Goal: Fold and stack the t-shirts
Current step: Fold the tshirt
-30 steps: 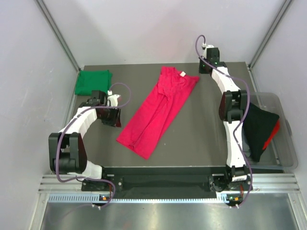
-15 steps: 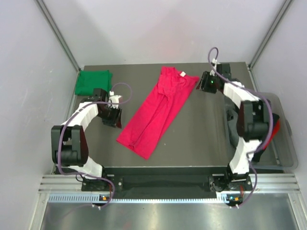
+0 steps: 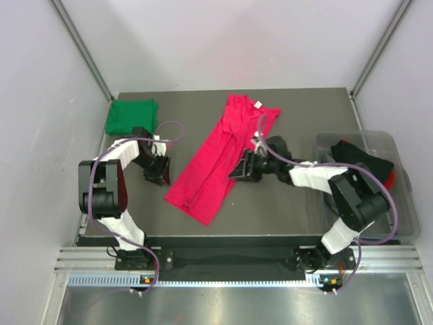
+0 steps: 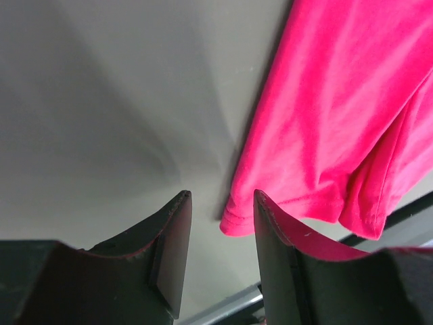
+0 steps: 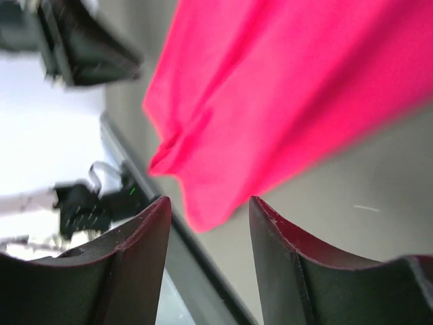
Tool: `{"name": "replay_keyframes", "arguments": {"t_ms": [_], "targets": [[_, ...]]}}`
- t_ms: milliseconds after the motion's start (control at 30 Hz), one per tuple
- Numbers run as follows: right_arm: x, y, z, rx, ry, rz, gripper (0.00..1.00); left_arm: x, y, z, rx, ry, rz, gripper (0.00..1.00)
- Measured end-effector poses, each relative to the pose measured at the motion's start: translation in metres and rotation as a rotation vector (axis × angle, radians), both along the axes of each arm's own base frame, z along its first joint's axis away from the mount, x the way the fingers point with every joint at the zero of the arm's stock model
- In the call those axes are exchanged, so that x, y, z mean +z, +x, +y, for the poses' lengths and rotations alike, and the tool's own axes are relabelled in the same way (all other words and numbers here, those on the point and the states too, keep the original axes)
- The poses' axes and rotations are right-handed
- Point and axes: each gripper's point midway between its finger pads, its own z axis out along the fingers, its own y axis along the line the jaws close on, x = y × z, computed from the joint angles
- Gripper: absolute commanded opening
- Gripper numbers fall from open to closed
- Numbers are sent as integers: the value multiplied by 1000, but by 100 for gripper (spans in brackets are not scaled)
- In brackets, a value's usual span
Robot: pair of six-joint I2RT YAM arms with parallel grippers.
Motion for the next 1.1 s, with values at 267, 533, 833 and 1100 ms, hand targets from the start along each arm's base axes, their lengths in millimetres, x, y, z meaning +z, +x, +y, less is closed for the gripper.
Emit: {"name": "replay_keyframes", "arguments": {"t_ms": [267, 533, 833, 1100], "targets": [[-29, -82, 73, 207, -22, 135, 49, -6, -19, 0, -24, -2, 94, 44], [-59, -113, 80, 220, -144, 262, 51, -15, -32, -1, -38, -15, 159, 41], [-61, -139, 109, 281, -159, 295, 48, -17, -41, -7, -51, -52, 204, 33], [-69, -151, 114, 296, -191, 324, 9, -21, -45, -8, -58, -63, 233, 10]]}}
